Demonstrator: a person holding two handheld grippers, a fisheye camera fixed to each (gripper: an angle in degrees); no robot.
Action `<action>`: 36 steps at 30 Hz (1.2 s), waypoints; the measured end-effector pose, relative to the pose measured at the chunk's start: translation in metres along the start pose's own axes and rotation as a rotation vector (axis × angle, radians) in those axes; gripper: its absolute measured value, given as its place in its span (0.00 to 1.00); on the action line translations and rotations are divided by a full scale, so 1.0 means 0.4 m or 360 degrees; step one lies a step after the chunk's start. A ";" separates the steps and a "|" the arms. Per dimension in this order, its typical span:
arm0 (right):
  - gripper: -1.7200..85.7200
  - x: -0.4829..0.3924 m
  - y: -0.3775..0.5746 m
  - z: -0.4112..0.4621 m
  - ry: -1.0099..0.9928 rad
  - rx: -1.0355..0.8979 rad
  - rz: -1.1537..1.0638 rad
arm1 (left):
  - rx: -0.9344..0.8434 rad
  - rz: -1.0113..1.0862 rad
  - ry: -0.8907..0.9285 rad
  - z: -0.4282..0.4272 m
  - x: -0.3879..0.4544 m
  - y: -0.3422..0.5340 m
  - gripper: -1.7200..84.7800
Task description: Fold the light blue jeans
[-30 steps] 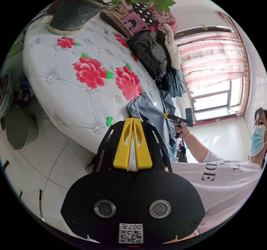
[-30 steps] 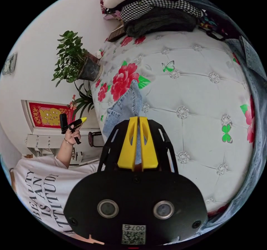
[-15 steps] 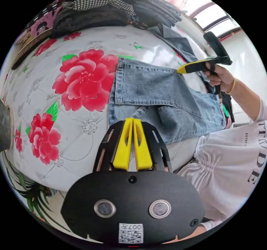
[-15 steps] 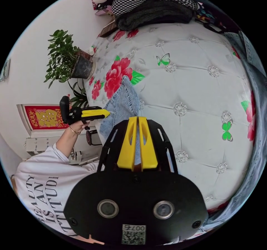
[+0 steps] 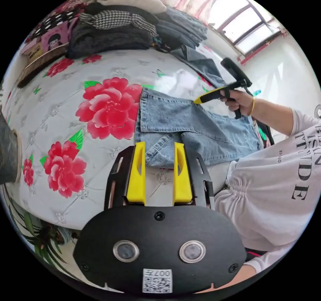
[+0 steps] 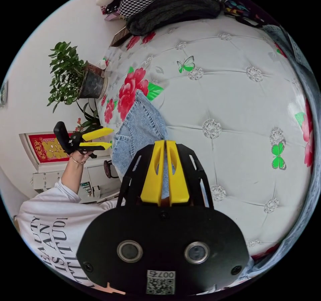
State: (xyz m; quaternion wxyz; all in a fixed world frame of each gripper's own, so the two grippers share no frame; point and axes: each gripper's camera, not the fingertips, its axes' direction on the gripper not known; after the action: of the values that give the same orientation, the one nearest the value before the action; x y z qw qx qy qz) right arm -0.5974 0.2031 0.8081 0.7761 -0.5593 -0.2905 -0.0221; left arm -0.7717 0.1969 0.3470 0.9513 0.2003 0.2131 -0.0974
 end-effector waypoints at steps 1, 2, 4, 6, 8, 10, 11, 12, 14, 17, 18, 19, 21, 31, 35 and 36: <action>0.02 0.001 0.009 0.000 -0.0013 0.0002 -0.0004 | -0.0060 0.0025 -0.0005 0.022 0.006 -0.011 0.15; 0.02 0.002 0.018 -0.002 -0.0022 0.0007 -0.0010 | -0.0210 0.0048 -0.0028 0.067 0.016 -0.030 0.14; 0.02 0.003 0.031 -0.003 -0.0037 0.0011 -0.0021 | -0.0228 0.0066 -0.0235 0.072 0.034 -0.040 0.10; 0.02 0.002 0.044 -0.001 -0.0040 0.0013 -0.0038 | -0.0277 0.0013 -0.0202 0.073 0.025 -0.046 0.06; 0.02 -0.003 0.061 0.006 -0.0023 0.0018 -0.0057 | -0.0186 -0.0058 -0.0262 0.037 0.017 -0.027 0.04; 0.02 -0.010 0.076 0.012 0.0020 0.0026 -0.0086 | -0.0023 -0.0175 -0.0257 -0.023 0.001 0.012 0.02; 0.02 -0.013 0.088 0.012 0.0063 0.0052 -0.0092 | 0.0114 -0.0274 -0.0164 -0.064 -0.016 0.049 0.01; 0.02 -0.014 0.094 0.012 0.0075 0.0064 -0.0091 | 0.0212 -0.0375 -0.0104 -0.093 -0.031 0.090 0.01; 0.02 -0.007 0.114 0.014 0.0008 0.0107 -0.0073 | 0.0321 -0.0468 -0.0084 -0.114 -0.034 0.145 0.01; 0.02 -0.010 0.144 0.013 -0.0055 0.0201 -0.0053 | 0.0257 -0.0601 -0.0135 -0.075 -0.039 0.185 0.01; 0.02 -0.014 0.154 0.010 -0.0033 0.0226 -0.0052 | 0.0200 -0.0660 -0.0159 -0.051 -0.047 0.192 0.01; 0.02 -0.025 0.180 0.001 -0.0003 0.0271 -0.0079 | 0.0184 -0.0688 -0.0172 -0.042 -0.050 0.195 0.01; 0.02 -0.039 0.240 -0.016 0.0051 0.0322 -0.0126 | 0.0181 -0.0797 -0.0192 -0.024 -0.058 0.208 0.01; 0.02 0.104 0.982 -0.083 0.0644 0.0395 0.0394 | 0.0408 -0.0935 -0.0324 -0.171 -0.066 0.266 0.01; 0.02 0.183 1.306 -0.019 0.0731 0.0345 0.0875 | 0.0109 -0.1123 -0.0308 -0.087 -0.139 0.337 0.01; 0.02 0.184 1.341 -0.014 0.0686 0.0415 0.0880 | 0.0147 -0.1224 -0.0246 -0.080 -0.157 0.360 0.02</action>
State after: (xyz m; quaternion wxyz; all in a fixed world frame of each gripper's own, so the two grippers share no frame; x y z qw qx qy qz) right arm -0.3412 0.4197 0.3832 0.8608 -0.4956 0.0414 0.1082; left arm -0.8002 0.3464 0.3973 0.8486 0.1407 0.1957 -0.4709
